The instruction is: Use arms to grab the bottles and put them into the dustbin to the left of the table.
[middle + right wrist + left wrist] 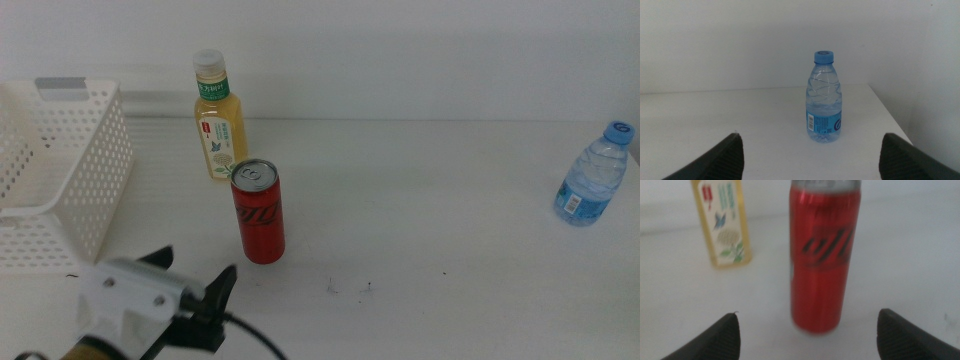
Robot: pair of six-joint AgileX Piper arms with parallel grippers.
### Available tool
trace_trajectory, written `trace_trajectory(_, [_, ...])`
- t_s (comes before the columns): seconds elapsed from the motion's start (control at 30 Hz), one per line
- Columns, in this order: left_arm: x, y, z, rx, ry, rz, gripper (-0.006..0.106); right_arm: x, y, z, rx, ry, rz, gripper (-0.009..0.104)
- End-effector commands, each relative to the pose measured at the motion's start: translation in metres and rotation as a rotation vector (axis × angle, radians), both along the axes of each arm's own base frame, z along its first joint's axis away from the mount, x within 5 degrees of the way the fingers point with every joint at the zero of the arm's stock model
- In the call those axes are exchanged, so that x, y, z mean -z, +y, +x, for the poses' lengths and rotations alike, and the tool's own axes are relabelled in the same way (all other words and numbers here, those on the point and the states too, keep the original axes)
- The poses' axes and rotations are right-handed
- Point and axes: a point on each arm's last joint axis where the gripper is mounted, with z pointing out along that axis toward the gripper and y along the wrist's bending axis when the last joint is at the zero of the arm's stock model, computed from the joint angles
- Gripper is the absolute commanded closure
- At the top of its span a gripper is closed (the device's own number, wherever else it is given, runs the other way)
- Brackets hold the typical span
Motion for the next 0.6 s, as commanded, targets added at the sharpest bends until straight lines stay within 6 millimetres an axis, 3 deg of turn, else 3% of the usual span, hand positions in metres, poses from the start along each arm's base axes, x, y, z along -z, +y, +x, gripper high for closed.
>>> trace_trajectory(0.0, [-0.005, -0.008, 0.01, 0.008, -0.012, -0.027, 0.007, 0.0, 0.0, 0.0, 0.0, -0.008, -0.012, 0.002])
trace_trajectory(0.57, [0.003, -0.021, 0.064, 0.122, -0.019, -0.033, 0.007, 0.0, 0.0, 0.0, 0.0, -0.008, -0.012, 0.002])
